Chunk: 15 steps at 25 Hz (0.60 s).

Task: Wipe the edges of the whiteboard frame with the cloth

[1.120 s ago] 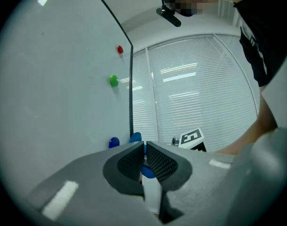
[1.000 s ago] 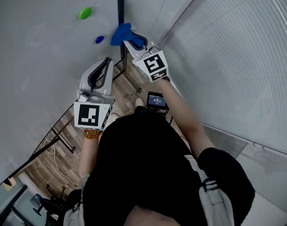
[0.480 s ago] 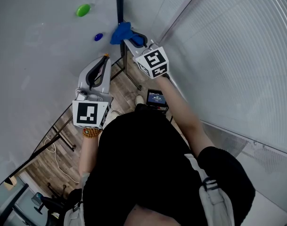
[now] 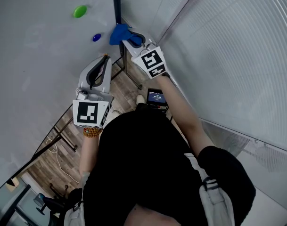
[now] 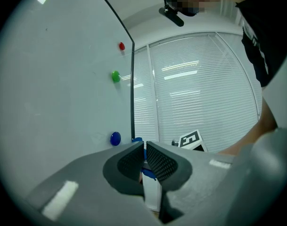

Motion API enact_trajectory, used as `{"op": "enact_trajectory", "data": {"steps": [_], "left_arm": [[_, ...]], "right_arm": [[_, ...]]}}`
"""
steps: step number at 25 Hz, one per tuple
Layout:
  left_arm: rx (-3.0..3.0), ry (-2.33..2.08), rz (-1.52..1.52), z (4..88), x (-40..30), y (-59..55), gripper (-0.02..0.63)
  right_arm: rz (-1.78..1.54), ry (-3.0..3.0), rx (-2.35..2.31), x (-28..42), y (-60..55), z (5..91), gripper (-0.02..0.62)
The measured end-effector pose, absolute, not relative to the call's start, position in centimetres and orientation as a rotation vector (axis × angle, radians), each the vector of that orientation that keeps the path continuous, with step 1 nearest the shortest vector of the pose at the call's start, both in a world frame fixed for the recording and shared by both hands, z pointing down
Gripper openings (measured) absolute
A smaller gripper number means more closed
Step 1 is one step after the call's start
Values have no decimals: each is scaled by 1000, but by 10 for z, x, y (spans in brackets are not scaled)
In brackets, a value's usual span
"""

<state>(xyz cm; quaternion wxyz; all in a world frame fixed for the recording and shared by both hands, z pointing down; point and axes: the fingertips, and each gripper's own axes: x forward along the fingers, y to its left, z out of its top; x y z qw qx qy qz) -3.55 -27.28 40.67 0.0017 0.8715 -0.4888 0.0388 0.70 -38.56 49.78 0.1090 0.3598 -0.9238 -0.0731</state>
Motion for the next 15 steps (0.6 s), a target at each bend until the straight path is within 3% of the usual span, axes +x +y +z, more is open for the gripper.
{"op": "enact_trajectory", "data": {"steps": [9, 15], "left_arm": [[2750, -1507, 131, 406, -28, -274, 11], [2744, -1507, 136, 407, -29, -274, 9]], "right_arm": [[0, -2815, 1035, 12, -385, 498, 95], [-135, -2779, 1030, 13, -379, 497, 94]]}}
